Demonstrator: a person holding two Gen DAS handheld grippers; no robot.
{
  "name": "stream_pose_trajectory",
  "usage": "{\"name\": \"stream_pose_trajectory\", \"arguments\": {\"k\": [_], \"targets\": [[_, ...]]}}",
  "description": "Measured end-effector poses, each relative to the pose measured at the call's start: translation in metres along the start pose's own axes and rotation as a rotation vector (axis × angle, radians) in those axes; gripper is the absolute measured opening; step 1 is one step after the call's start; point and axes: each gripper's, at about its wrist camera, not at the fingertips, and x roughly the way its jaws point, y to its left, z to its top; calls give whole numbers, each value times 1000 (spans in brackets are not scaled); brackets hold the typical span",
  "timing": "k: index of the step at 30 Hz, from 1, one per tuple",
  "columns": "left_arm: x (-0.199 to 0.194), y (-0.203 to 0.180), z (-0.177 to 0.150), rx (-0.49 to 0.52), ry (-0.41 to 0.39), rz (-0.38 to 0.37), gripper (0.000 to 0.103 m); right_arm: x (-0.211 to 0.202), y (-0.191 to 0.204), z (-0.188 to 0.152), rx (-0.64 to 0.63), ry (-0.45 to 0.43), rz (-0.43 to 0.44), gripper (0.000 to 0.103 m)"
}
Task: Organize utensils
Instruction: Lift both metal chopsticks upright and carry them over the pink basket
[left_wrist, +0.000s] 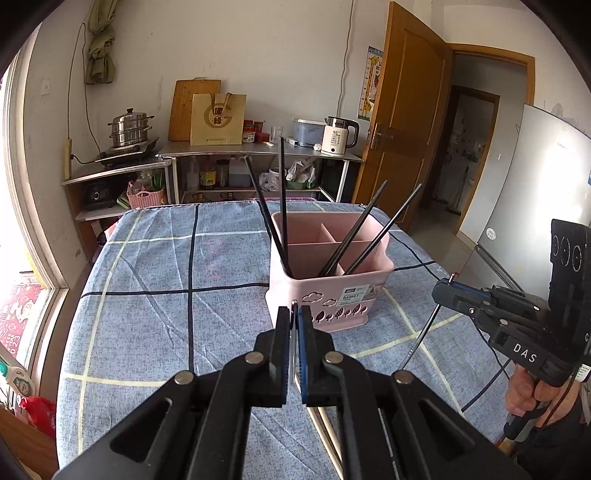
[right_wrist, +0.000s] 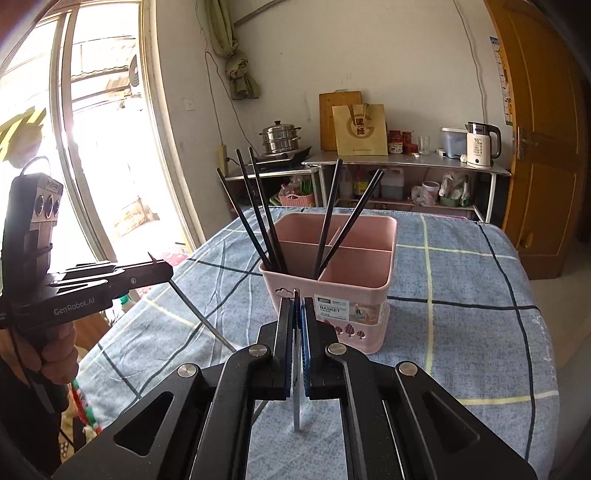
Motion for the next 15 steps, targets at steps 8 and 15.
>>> {"name": "stream_pose_trajectory", "arguments": {"k": [8,15], "targets": [[-3,-7,6,0,-8,-26,4,-7,-3,6,6,-30,4,4],[-8,-14,28,11,-28,-56,4,-14,-3,29,-6,-79,11,4]]}}
